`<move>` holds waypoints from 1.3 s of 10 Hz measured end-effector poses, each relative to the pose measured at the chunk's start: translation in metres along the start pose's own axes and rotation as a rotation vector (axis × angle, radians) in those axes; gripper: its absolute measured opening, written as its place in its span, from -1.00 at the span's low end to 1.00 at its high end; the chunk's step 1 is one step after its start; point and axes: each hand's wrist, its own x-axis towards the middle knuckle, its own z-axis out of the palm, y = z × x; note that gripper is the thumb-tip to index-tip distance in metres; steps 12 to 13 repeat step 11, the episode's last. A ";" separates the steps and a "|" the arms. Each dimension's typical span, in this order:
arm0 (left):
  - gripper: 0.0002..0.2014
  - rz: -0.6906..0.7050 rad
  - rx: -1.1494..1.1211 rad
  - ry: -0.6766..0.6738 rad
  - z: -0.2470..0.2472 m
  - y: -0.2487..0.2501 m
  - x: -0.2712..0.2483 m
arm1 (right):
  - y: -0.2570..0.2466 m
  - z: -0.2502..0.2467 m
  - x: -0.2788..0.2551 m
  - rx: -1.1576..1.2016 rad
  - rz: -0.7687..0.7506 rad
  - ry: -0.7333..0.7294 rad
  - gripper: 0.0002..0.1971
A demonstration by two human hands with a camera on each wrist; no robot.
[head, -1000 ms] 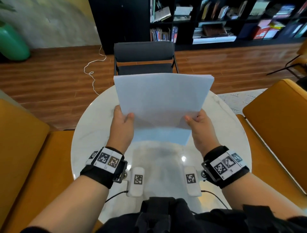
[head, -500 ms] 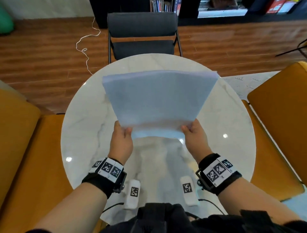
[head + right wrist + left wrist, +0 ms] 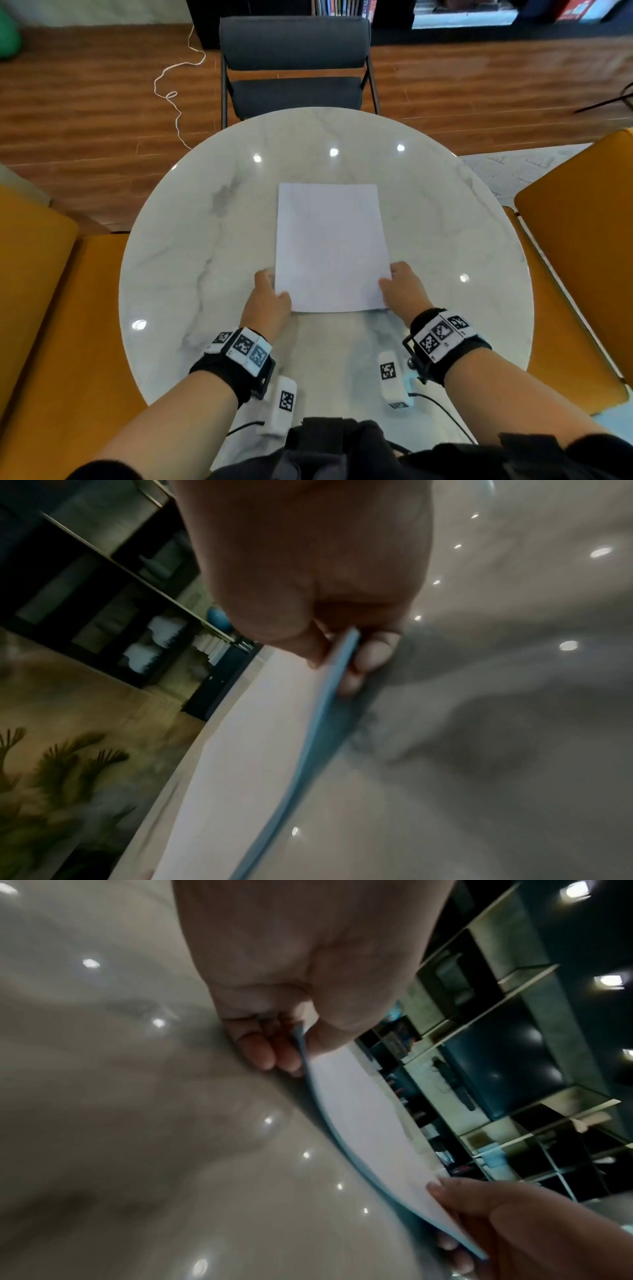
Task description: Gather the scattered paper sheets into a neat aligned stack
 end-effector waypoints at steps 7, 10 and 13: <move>-0.43 0.084 0.409 -0.074 0.009 -0.008 -0.011 | 0.003 0.004 0.001 -0.260 0.015 -0.027 -0.26; -0.28 0.071 0.594 -0.118 -0.007 -0.012 -0.013 | 0.013 -0.012 0.001 -0.465 -0.004 -0.021 -0.19; -0.23 0.073 0.532 -0.135 -0.024 -0.028 -0.023 | 0.035 -0.025 -0.003 -0.384 0.043 0.025 -0.18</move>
